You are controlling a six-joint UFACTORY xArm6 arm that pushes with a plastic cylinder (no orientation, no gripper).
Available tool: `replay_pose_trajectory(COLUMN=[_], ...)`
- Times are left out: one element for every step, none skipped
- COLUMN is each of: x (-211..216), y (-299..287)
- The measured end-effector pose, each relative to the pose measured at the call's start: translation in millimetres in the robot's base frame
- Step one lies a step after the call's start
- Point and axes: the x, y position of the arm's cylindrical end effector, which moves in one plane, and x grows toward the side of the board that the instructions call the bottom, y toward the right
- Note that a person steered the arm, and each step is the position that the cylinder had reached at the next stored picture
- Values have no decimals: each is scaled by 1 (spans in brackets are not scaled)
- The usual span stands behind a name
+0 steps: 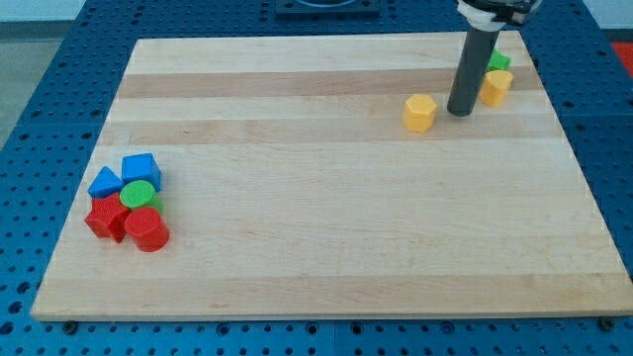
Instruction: Push the yellow hexagon into the green star
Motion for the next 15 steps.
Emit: replay_pose_trajectory(x=[72,112,102,76,43,28,25,19,19,-5,-49,-61,-61,-58,-38], y=[-6,-45,-83,-103,-106,-106,-97,-69,-45,-24,-5,-3,-3,-11,-56])
